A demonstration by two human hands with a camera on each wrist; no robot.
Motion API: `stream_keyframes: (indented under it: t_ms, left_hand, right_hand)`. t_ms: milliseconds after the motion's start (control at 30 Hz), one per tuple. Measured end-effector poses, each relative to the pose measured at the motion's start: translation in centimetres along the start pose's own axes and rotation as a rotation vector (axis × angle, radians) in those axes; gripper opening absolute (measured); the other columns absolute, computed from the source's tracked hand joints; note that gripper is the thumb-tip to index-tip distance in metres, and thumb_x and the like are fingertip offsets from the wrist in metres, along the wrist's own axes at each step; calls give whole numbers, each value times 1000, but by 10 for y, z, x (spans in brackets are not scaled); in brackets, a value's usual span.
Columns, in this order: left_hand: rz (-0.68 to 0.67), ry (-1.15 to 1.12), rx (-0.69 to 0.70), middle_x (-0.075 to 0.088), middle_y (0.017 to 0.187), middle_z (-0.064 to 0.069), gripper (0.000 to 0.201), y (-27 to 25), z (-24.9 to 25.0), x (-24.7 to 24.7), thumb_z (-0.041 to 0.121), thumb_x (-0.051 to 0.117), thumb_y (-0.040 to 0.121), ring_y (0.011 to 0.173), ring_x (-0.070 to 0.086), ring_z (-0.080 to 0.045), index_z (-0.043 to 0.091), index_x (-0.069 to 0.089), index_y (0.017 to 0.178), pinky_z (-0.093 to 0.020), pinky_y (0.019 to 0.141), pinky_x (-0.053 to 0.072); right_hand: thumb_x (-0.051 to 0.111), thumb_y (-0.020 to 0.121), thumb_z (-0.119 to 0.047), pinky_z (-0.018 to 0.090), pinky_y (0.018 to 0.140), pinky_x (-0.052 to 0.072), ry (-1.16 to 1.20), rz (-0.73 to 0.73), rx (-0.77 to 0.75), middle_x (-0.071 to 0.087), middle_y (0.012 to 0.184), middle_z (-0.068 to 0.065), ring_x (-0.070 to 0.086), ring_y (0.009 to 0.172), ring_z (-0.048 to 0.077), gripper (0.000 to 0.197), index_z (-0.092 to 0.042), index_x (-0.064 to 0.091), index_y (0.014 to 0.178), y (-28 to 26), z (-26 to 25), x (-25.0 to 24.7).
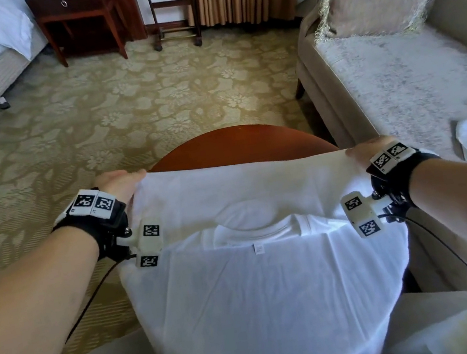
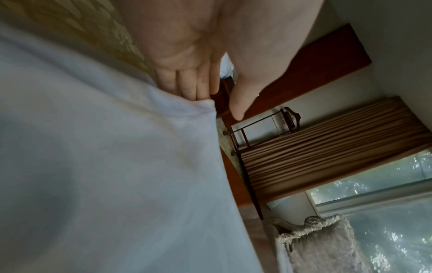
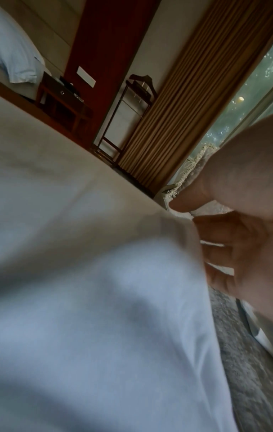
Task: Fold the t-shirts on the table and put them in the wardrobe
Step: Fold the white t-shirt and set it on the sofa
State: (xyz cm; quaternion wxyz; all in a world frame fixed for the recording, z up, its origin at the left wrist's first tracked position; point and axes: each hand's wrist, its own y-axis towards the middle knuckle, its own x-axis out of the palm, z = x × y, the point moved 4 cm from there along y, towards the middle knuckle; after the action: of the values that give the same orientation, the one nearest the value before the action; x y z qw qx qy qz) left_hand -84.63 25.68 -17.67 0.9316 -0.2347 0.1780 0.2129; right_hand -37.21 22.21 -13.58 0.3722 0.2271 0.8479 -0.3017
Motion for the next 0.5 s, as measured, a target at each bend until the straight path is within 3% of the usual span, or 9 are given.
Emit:
stream_keyframes:
  t_ms: [67, 100, 133, 200, 300, 433, 500]
  left_hand:
    - [60, 23, 50, 56, 134, -15, 77, -19, 8, -3, 36, 84, 69, 123, 54, -37, 3, 54, 132, -46, 105, 44]
    - [92, 71, 88, 54, 136, -13, 75, -27, 9, -3, 30, 85, 71, 125, 52, -33, 5, 52, 134, -43, 105, 43]
    - [109, 85, 131, 54, 136, -11, 73, -34, 11, -3, 26, 85, 71, 124, 52, -31, 7, 53, 133, -41, 104, 44]
    - [40, 152, 220, 57, 127, -10, 62, -57, 15, 5, 25, 86, 70, 117, 55, -27, 10, 59, 123, -38, 96, 47]
    - [-153, 261, 315, 65, 105, 0, 48, -91, 14, 23, 26, 89, 66, 101, 62, -18, 15, 66, 107, -33, 90, 50]
    - [-367, 591, 378, 64, 98, 15, 60, -130, 0, 46, 49, 86, 52, 102, 61, -14, 29, 63, 103, -39, 103, 42]
    - [-389, 740, 404, 64, 103, 13, 51, -143, -7, 50, 39, 85, 63, 108, 58, -17, 30, 62, 108, -40, 109, 34]
  right_hand:
    - [72, 55, -48, 42, 93, 46, 4, 83, 38, 61, 118, 14, 59, 107, 35, 84, -11, 52, 128, -4, 0, 2]
    - [70, 50, -49, 49, 96, 44, -30, 122, 14, 57, 123, 13, 55, 112, 35, 87, -15, 50, 128, -4, -2, 4]
    - [69, 52, -49, 51, 98, 43, -64, 146, -38, 54, 125, 10, 52, 116, 33, 80, -18, 51, 125, -8, -5, 6]
    - [67, 57, -52, 48, 91, 48, -132, 105, -173, 60, 113, 3, 56, 106, 28, 58, -25, 62, 108, -34, -18, 10]
    - [73, 69, -45, 32, 73, 53, -197, -138, -309, 65, 93, -4, 61, 81, 16, 29, -27, 67, 92, -77, -24, 32]
    - [76, 59, -48, 31, 76, 51, -420, -271, -398, 60, 104, -8, 59, 94, 19, 44, -38, 59, 98, -103, -8, 57]
    - [80, 65, -35, 31, 77, 51, -479, -275, -415, 59, 112, -2, 57, 95, 22, 46, -33, 61, 106, -115, -2, 57]
